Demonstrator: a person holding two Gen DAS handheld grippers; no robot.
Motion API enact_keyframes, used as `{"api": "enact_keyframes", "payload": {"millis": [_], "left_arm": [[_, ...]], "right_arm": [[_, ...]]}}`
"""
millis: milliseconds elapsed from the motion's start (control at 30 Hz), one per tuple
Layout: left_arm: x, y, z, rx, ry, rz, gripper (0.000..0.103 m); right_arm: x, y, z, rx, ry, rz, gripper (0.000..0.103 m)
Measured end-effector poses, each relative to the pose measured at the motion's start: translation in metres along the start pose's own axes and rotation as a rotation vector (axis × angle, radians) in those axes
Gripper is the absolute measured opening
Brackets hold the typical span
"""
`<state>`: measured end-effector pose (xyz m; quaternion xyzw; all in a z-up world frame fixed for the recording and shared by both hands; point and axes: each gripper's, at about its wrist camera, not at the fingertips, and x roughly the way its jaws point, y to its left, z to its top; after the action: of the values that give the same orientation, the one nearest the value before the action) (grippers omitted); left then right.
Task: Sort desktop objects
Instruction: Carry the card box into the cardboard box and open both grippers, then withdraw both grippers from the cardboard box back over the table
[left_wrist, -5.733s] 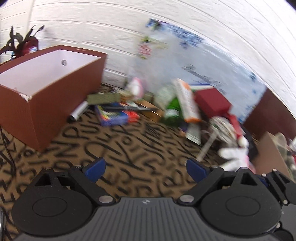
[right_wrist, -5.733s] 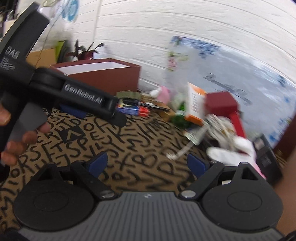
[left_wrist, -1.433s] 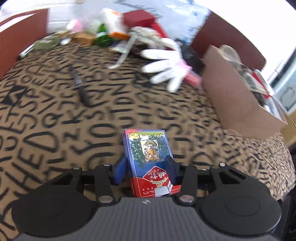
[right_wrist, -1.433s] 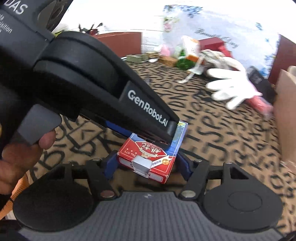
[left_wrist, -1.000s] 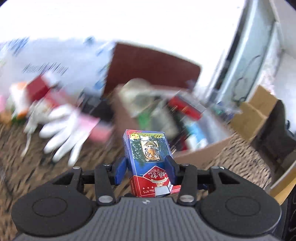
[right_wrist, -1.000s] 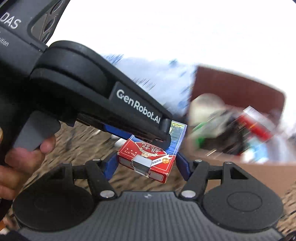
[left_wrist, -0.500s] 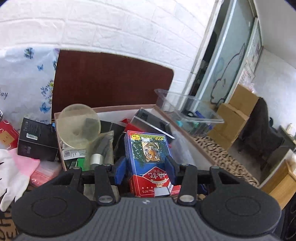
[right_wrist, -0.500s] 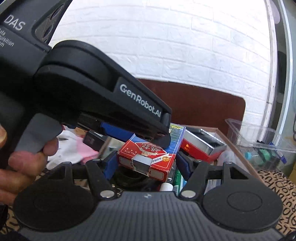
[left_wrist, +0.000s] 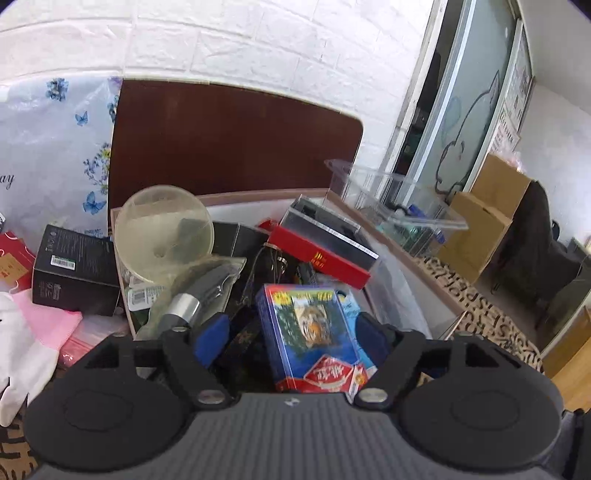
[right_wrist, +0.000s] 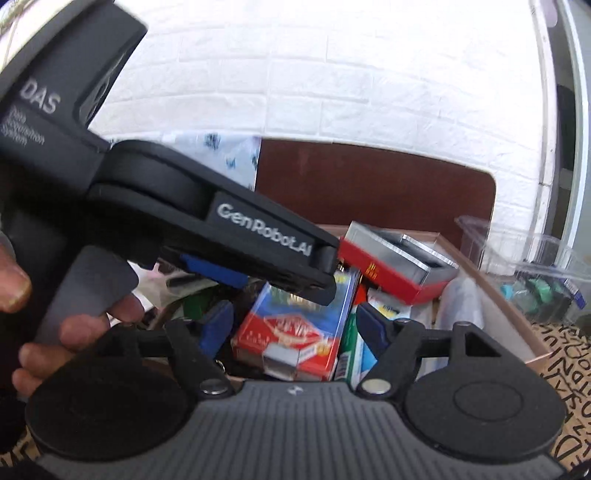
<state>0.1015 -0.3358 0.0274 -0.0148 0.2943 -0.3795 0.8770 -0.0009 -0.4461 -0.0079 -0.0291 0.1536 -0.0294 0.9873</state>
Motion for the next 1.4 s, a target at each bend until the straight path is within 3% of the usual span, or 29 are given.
{"api": "enact_keyframes", "payload": {"millis": [33,67,167,300,500,533,633,767,867,1000,1167,1400], "left_arm": [[-0.003,0.0,0.0,-0.002,-0.009,-0.001,0.085],[-0.006,-0.001,0.0,-0.003,-0.017,0.0,0.086],[-0.009,-0.003,-0.003,0.02,-0.028,0.001,0.088],[0.005,-0.005,-0.006,0.026,0.023,0.002,0.089],[0.001,-0.005,-0.007,-0.001,0.018,0.012,0.09],[-0.004,-0.005,-0.007,-0.009,0.021,0.005,0.092],[-0.026,-0.01,-0.007,-0.01,0.007,-0.011,0.099],[-0.059,-0.015,-0.02,0.004,0.002,0.036,0.103],[-0.08,-0.015,-0.035,0.025,0.03,0.086,0.103],[-0.113,0.006,-0.062,-0.026,0.026,0.149,0.103],[-0.147,0.035,-0.089,-0.035,0.061,0.314,0.103],[-0.191,0.078,-0.111,-0.121,0.055,0.413,0.103]], "right_arm": [[-0.004,0.0,0.0,0.0,-0.011,-0.008,0.065],[-0.01,0.002,0.001,0.004,-0.019,-0.011,0.051],[-0.009,0.0,0.0,0.017,0.009,0.007,0.04],[-0.004,0.003,-0.001,0.012,0.043,0.006,0.038],[-0.011,0.009,0.004,-0.006,0.059,-0.001,0.039],[-0.011,0.006,0.006,0.005,0.046,-0.002,0.042],[-0.028,0.007,0.011,0.002,-0.031,-0.019,0.067],[-0.056,0.024,0.019,-0.032,-0.043,-0.021,0.093],[-0.068,0.037,0.021,-0.052,-0.04,0.011,0.093],[-0.079,0.065,0.016,-0.052,0.003,0.104,0.094],[-0.093,0.131,0.006,-0.086,0.064,0.227,0.095],[-0.102,0.2,0.004,-0.094,0.104,0.319,0.095]]}}
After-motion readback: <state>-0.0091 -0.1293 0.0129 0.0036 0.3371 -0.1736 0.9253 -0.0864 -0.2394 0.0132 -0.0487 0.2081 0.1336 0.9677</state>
